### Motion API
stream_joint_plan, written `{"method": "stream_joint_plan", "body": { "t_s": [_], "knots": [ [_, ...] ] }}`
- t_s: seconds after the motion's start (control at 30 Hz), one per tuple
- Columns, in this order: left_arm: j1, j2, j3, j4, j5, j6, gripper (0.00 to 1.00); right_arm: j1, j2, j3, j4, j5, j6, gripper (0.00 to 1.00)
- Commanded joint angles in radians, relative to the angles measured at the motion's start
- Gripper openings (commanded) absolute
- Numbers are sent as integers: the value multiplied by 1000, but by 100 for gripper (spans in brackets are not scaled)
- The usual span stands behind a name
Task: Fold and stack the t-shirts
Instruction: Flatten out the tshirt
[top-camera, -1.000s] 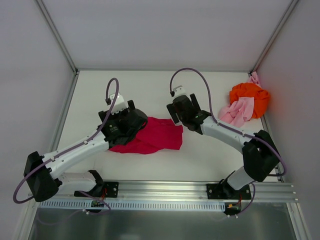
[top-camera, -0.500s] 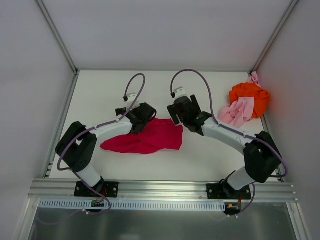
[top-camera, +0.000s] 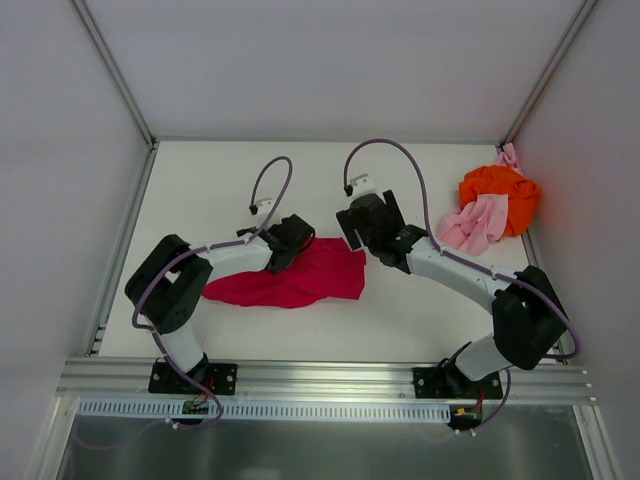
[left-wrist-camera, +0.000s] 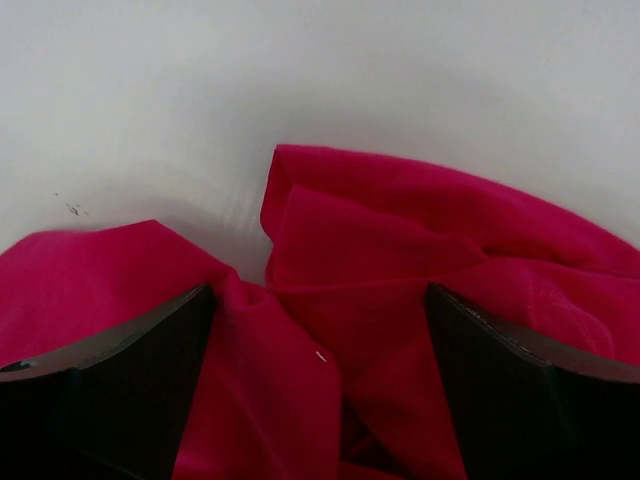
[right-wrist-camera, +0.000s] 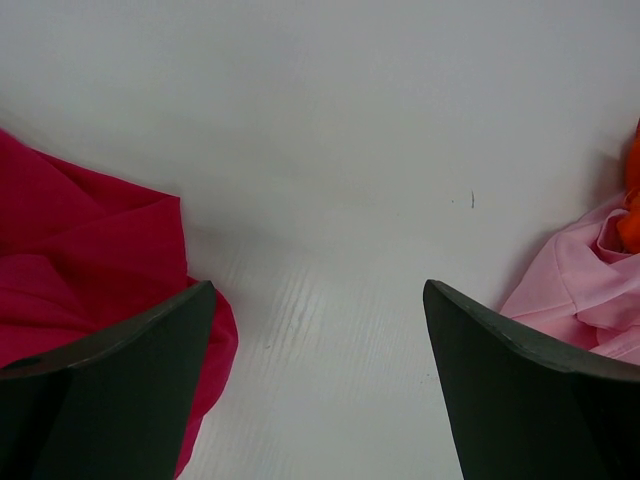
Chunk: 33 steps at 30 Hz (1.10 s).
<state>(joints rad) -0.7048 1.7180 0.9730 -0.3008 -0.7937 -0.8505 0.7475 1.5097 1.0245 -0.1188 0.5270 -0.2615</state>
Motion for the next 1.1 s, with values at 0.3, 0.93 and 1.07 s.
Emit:
{"method": "stream_joint_plan", "body": {
  "t_s": [0.3,0.93,1.07],
  "knots": [
    [-39,-194,-130,120,-71,-32,0,-2,-16,-1,37,33,31,90],
    [-577,-462,47,-798,-386,-725,0,24,60,13,61,7,65,90],
    [-726,-339,101,-1212,-397,-1166,0,24,96,23,62,18,61,90]
  ]
}}
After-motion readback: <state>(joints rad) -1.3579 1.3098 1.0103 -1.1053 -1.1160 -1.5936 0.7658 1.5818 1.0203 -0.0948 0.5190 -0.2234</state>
